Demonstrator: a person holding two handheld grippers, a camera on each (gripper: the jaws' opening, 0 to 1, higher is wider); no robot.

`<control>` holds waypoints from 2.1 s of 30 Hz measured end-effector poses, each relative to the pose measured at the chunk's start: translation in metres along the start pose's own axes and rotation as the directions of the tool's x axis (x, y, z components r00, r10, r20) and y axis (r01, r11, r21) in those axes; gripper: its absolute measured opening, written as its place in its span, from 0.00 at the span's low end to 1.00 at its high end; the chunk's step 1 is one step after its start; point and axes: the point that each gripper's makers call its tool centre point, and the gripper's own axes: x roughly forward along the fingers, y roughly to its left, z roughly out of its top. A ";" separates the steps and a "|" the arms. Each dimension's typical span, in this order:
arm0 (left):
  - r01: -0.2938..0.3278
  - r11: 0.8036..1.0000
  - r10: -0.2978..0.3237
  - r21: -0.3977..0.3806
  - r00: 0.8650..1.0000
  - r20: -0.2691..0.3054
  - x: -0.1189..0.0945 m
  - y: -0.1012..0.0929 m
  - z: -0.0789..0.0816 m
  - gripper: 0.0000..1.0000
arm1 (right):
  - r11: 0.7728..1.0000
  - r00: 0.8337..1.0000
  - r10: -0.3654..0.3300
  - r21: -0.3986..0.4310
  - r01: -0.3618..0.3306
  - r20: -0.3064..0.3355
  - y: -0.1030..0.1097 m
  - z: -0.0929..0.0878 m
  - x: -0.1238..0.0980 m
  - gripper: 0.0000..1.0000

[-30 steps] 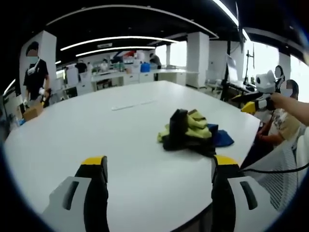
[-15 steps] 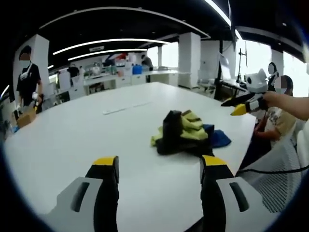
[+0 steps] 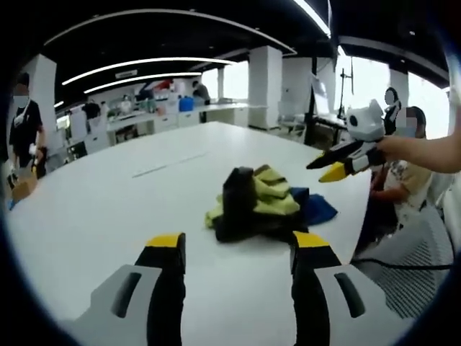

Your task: Fold the garment on the visible template until the final outline fits inside the template.

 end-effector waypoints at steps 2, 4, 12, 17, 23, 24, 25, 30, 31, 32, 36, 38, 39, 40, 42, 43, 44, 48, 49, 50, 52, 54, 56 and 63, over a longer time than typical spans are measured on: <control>0.011 1.000 -0.011 0.003 1.000 0.002 0.004 -0.001 0.003 0.53 | 1.000 1.000 0.005 0.000 -0.005 -0.006 -0.001 -0.001 0.005 0.40; 0.026 1.000 -0.026 0.007 1.000 0.005 0.010 -0.002 0.006 0.52 | 1.000 1.000 0.009 0.001 -0.009 -0.009 -0.002 -0.001 0.008 0.37; 0.076 0.996 -0.076 0.041 0.997 0.005 0.034 -0.011 0.018 0.48 | 0.999 1.000 0.021 0.027 -0.020 -0.006 -0.006 0.000 0.022 0.35; 0.106 0.993 -0.106 0.057 0.994 -0.007 0.049 -0.016 0.021 0.46 | 0.999 1.000 0.024 0.041 -0.024 -0.005 -0.010 0.002 0.029 0.34; 0.136 0.989 -0.135 0.065 0.991 -0.019 0.067 -0.021 0.025 0.43 | 0.998 0.999 0.030 0.053 -0.030 -0.011 -0.013 0.001 0.036 0.32; 0.139 0.988 -0.138 0.066 0.990 -0.020 0.069 -0.021 0.025 0.42 | 0.998 0.999 0.031 0.057 -0.031 -0.012 -0.015 0.001 0.037 0.32; 0.143 0.987 -0.141 0.068 0.990 -0.022 0.072 -0.021 0.026 0.41 | 0.998 0.999 0.032 0.059 -0.031 -0.013 -0.016 0.001 0.038 0.32; 0.151 0.986 -0.149 0.066 0.989 -0.022 0.086 -0.020 0.030 0.38 | 0.997 0.999 0.031 0.074 -0.030 -0.010 -0.020 0.003 0.043 0.32; 0.154 0.986 -0.154 0.060 0.988 -0.017 0.089 -0.020 0.032 0.37 | 0.996 0.999 0.032 0.078 -0.032 -0.009 -0.020 0.004 0.044 0.31; 0.156 0.986 -0.156 0.057 0.988 -0.013 0.091 -0.020 0.034 0.35 | 0.996 0.999 0.032 0.084 -0.031 -0.009 -0.022 0.004 0.045 0.31; 0.168 0.985 -0.168 0.049 0.986 -0.007 0.103 -0.021 0.039 0.29 | 0.994 1.000 0.029 0.101 -0.028 -0.008 -0.026 0.004 0.049 0.29; 0.169 0.984 -0.169 0.049 0.986 -0.001 0.107 -0.020 0.040 0.28 | 0.993 0.999 0.032 0.110 -0.031 -0.007 -0.026 0.004 0.051 0.28; 0.168 0.985 -0.169 0.047 0.986 0.003 0.110 -0.019 0.041 0.27 | 0.993 0.999 0.032 0.115 -0.031 -0.007 -0.027 0.004 0.052 0.27; 0.168 0.985 -0.168 0.044 0.986 0.006 0.111 -0.019 0.042 0.24 | 0.992 0.999 0.033 0.119 -0.032 -0.007 -0.027 0.004 0.053 0.27; 0.166 0.985 -0.166 0.040 0.986 0.013 0.114 -0.017 0.044 0.20 | 0.991 0.999 0.032 0.129 -0.030 -0.008 -0.028 0.004 0.055 0.26; 0.166 0.985 -0.166 0.039 0.986 0.014 0.115 -0.017 0.044 0.18 | 0.991 0.999 0.031 0.133 -0.030 -0.009 -0.028 0.004 0.055 0.25; 0.165 0.986 -0.166 0.037 0.986 0.013 0.117 -0.016 0.044 0.17 | 0.990 1.000 0.029 0.138 -0.028 -0.010 -0.028 0.003 0.056 0.25; 0.163 0.986 -0.163 0.034 0.987 -0.001 0.122 -0.013 0.040 0.12 | 0.988 0.999 0.030 0.150 -0.027 -0.019 -0.029 0.001 0.058 0.23; 0.164 0.986 -0.164 0.034 0.986 -0.003 0.123 -0.013 0.040 0.08 | 0.988 0.999 0.032 0.155 -0.028 -0.019 -0.029 0.001 0.059 0.23; 0.167 0.985 -0.167 0.034 0.986 -0.006 0.123 -0.013 0.039 0.05 | 0.987 0.999 0.034 0.160 -0.031 -0.018 -0.028 0.001 0.059 0.22; 0.168 0.985 -0.168 0.028 0.986 -0.017 0.125 -0.012 0.037 0.00 | 0.985 0.999 0.042 0.167 -0.038 -0.018 -0.026 0.001 0.060 0.19; 0.164 0.986 -0.163 0.012 0.986 -0.030 0.125 -0.010 0.034 0.00 | 0.983 0.998 0.050 0.181 -0.045 -0.024 -0.024 0.000 0.062 0.16; 0.166 0.986 -0.166 -0.001 0.986 -0.032 0.126 -0.011 0.033 0.00 | 0.979 0.998 0.056 0.197 -0.050 -0.025 -0.022 -0.001 0.064 0.15; 0.153 0.988 -0.152 0.021 0.988 -0.041 0.121 -0.008 0.032 0.00 | 0.973 0.998 0.059 0.224 -0.052 -0.026 -0.019 -0.001 0.067 0.09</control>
